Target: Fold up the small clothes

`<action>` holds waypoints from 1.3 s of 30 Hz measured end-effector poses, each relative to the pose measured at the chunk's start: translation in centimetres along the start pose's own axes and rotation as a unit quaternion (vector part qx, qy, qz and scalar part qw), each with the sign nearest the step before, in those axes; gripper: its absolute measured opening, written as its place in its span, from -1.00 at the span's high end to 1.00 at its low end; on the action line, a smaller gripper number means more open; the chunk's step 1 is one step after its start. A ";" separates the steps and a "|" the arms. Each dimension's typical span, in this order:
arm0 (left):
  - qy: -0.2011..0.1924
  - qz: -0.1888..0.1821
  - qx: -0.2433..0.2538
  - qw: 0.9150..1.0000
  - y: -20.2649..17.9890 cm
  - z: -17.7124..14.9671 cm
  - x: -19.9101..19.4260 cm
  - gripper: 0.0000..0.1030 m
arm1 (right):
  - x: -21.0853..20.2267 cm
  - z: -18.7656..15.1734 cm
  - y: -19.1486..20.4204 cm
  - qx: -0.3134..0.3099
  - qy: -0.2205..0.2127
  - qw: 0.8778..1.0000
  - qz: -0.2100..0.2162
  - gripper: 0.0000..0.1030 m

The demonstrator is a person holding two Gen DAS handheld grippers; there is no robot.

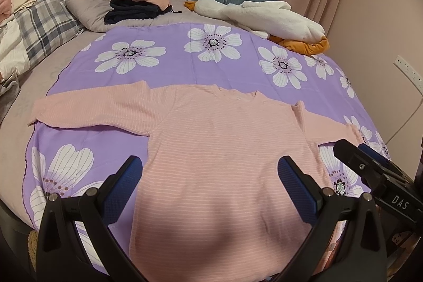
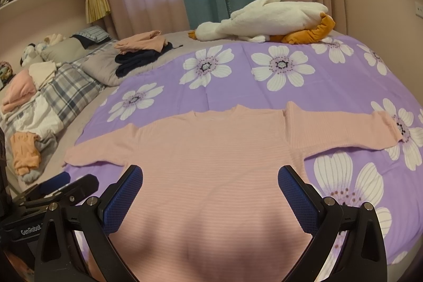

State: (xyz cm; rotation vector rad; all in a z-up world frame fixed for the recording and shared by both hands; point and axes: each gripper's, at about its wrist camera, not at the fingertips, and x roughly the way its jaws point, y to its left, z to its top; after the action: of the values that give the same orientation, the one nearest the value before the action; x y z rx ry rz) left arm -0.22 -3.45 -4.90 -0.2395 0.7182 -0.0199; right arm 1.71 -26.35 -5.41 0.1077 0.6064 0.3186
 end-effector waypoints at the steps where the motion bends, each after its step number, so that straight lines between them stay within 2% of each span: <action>1: 0.000 0.000 0.000 1.000 0.0 0.0 -0.1 -0.99 | 0.0 0.0 0.0 0.000 0.000 1.000 -0.001 -0.98; 10: 0.002 -0.002 0.003 1.000 -0.5 0.0 -0.1 -0.99 | 0.0 -0.1 -0.2 0.001 0.000 1.000 0.001 -0.98; 27: 0.014 -0.028 0.002 1.000 -0.6 0.1 0.5 -0.99 | -0.2 0.0 -0.5 0.006 -0.001 1.000 -0.002 -0.98; 39: 0.039 -0.033 -0.001 0.999 -1.1 -0.1 2.6 -0.98 | -1.3 0.2 -4.4 0.043 -0.002 0.999 -0.023 -0.98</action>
State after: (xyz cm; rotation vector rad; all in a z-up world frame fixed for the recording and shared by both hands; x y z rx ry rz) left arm 1.80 -4.83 -6.41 -0.2653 0.7885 -0.0927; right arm 1.95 -30.94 -5.33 0.1770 0.6176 0.2477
